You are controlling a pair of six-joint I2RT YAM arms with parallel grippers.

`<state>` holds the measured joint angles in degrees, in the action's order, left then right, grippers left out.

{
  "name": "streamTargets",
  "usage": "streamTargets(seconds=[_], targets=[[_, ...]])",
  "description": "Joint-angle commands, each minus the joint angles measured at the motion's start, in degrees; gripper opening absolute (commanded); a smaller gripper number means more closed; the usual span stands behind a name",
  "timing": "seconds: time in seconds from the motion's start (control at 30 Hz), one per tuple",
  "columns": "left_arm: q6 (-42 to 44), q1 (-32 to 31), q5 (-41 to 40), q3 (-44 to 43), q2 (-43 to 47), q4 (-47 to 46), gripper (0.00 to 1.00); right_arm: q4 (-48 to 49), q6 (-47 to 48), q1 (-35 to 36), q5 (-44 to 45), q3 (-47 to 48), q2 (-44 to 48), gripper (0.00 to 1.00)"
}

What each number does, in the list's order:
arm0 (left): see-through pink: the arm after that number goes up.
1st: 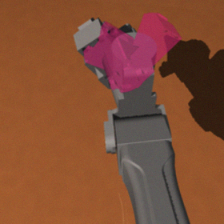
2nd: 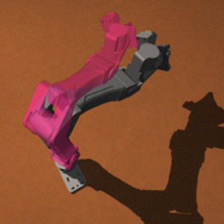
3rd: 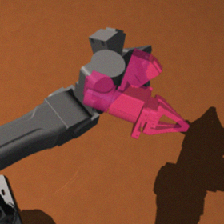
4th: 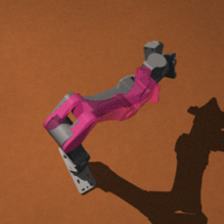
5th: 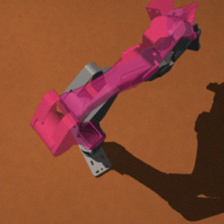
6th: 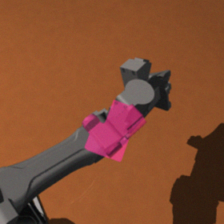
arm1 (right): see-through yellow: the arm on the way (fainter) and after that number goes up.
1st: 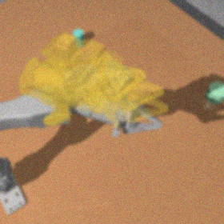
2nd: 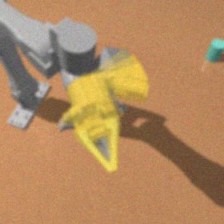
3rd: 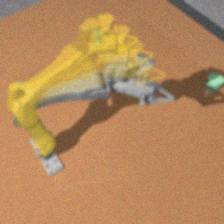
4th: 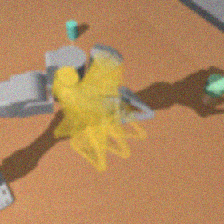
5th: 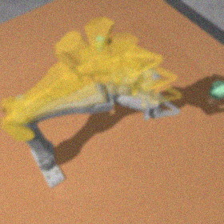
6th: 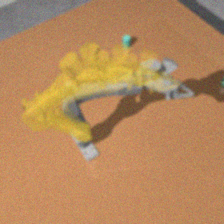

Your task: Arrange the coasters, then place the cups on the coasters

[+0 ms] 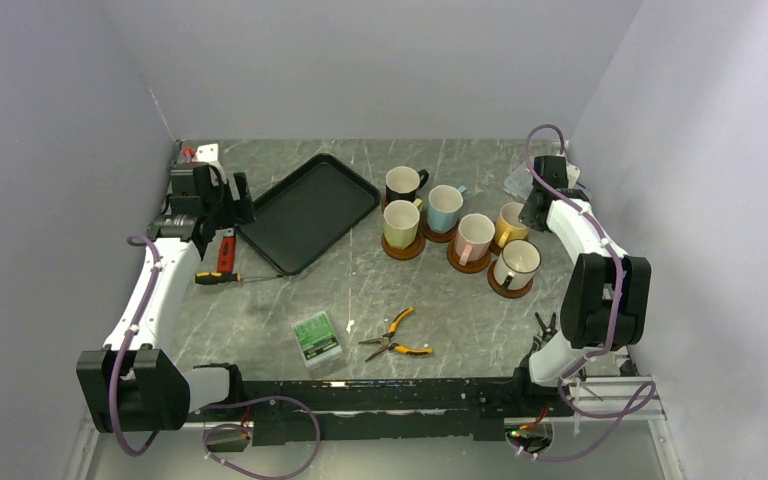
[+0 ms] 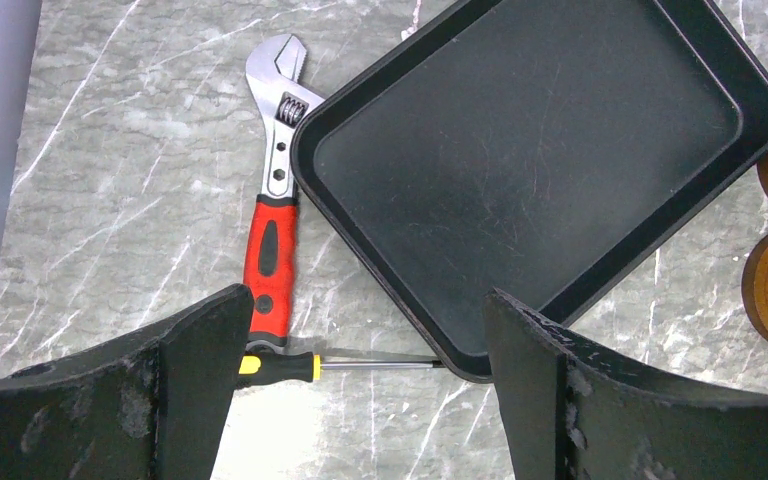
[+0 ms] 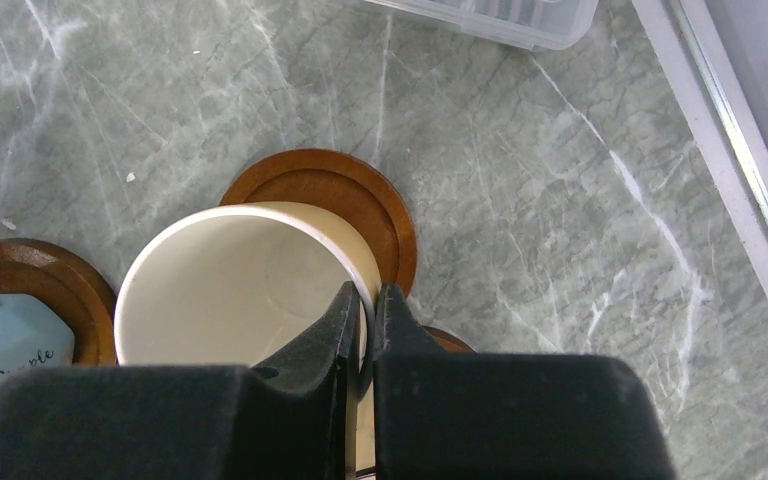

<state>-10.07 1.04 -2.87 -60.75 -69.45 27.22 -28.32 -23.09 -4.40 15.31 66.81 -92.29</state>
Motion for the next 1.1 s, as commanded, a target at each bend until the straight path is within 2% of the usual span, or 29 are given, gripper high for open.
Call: streamTargets(seconds=[0.0, 0.07, 0.23, 0.33, 0.67, 0.77, 0.97, 1.0, 1.03, 1.07], targets=[[0.9, -0.2, 0.1, 0.0, 1.7, -1.8, 0.9, 3.9, -1.2, 0.0, 1.3, 0.6, 0.5, 0.0], [0.9, -0.2, 0.1, 0.0, 1.7, -1.8, 0.9, 3.7, -1.3, 0.0, 1.2, 0.5, 0.4, 0.01], [0.9, -0.2, 0.1, 0.1, 1.7, -1.9, 0.9, 3.3, -1.3, 0.0, 0.7, 0.5, 0.6, 0.25], [0.9, -0.2, 0.1, 0.1, 1.7, -1.9, 0.9, 3.4, -1.4, 0.0, 0.6, 0.3, 1.3, 0.35], [0.5, -0.2, 0.5, 0.4, 2.4, -2.2, 0.9, 3.9, 1.7, 0.0, -2.8, 1.1, 6.4, 0.61], [0.2, -0.2, 0.2, 0.9, 3.4, -2.9, 0.91, 4.3, 5.0, 0.0, -5.1, 1.6, 9.2, 0.64], [-0.5, -0.2, -3.2, 4.3, 12.2, -8.1, 0.94, 9.5, 12.6, 0.0, -15.7, -0.6, 17.8, 0.75], [-0.6, -0.2, -2.7, 4.8, 14.0, -9.2, 0.94, 10.7, 13.6, 0.0, -17.6, -1.3, 19.7, 0.82], [-0.6, -0.3, -2.3, 5.3, 15.9, -10.3, 0.94, 11.7, 14.6, 0.0, -18.8, -2.0, 21.8, 0.97], [-0.6, -0.3, -2.2, 5.6, 17.5, -11.2, 0.94, 13.1, 15.1, 0.0, -19.7, -2.7, 24.0, 0.99]])
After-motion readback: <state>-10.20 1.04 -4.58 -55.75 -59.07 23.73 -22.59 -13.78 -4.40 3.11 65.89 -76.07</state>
